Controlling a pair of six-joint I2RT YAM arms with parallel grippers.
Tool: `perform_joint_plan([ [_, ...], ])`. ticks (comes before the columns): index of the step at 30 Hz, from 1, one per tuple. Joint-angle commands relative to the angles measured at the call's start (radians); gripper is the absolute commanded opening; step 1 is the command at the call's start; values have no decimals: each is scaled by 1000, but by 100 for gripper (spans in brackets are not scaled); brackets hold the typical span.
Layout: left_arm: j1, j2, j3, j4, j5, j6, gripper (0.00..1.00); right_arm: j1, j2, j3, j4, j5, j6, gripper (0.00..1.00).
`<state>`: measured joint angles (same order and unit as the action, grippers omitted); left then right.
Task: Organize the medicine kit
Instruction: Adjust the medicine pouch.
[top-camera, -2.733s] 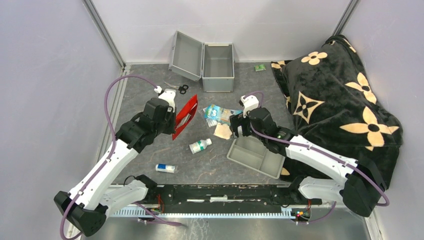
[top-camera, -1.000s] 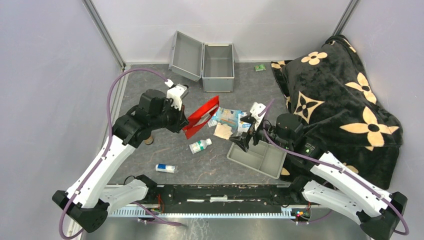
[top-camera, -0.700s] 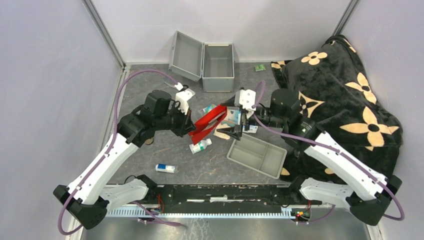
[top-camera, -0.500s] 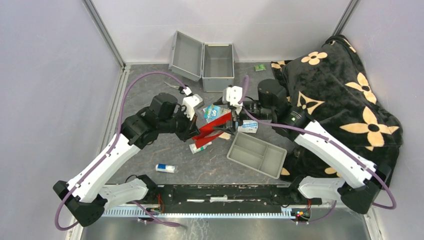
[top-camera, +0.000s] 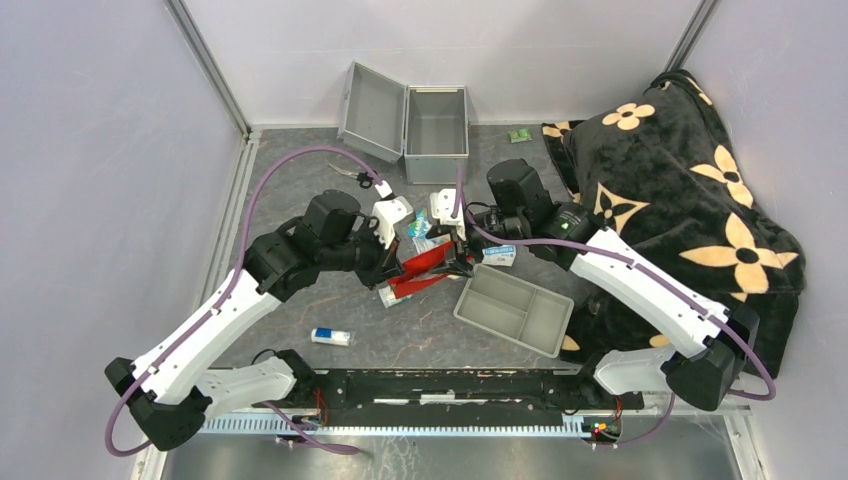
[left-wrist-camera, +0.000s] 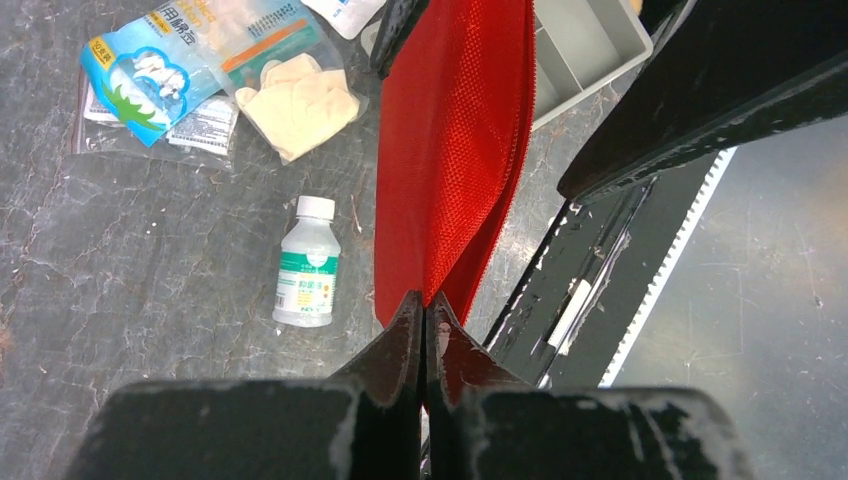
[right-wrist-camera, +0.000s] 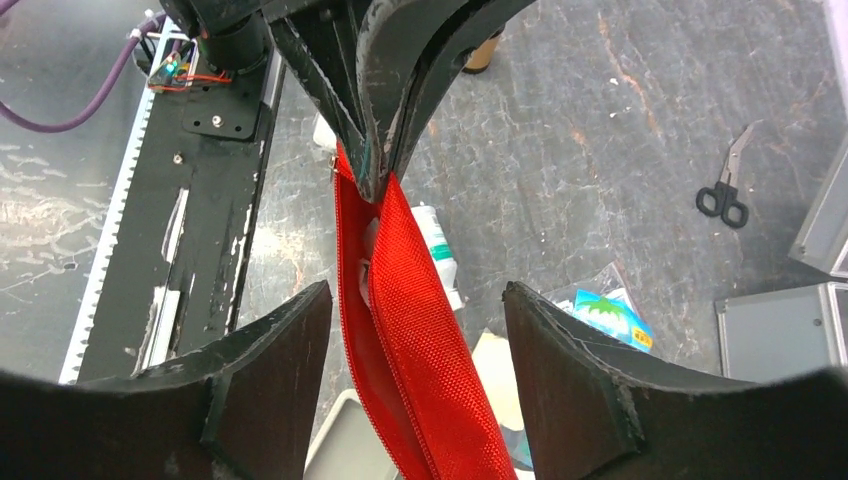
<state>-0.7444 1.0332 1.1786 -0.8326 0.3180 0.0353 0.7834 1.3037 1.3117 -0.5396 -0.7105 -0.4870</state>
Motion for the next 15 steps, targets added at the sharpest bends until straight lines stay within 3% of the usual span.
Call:
perform_joint_plan([
  [1,-12,-15,20,9,26,57,2,2,15,44,-41,3,-33,68],
  [11,-17,-38,26,6,26,75,2,-1,39,38,-64,-2,-40,52],
  [15,-16,-50,23,17,-6,69,6,1,37,35,-68,-6,-46,36],
])
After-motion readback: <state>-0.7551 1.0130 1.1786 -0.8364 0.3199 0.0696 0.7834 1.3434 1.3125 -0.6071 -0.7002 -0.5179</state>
